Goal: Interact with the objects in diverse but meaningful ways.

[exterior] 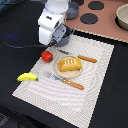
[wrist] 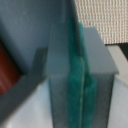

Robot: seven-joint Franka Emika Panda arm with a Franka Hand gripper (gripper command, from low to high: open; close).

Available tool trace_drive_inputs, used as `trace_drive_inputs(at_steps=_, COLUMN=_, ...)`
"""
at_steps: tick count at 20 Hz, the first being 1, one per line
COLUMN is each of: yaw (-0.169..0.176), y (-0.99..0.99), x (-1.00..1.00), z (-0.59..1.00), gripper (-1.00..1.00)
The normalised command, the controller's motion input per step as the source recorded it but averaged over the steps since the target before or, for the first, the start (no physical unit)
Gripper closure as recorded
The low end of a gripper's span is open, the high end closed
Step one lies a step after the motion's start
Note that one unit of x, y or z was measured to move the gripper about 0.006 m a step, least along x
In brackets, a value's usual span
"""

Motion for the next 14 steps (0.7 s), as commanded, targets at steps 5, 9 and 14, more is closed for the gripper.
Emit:
trace_drive_inputs(at_steps=5, yaw=0.077, y=0.04, x=-0.29, z=0.45, gripper=-1.00)
trace_drive_inputs(at_steps=9, yaw=0.066, y=0.06, x=-0.20, z=0.89, gripper=-1.00)
trace_drive_inputs(at_steps=14, yaw=0.036, y=-0.03, x=-0.08, z=0.91, gripper=-1.00)
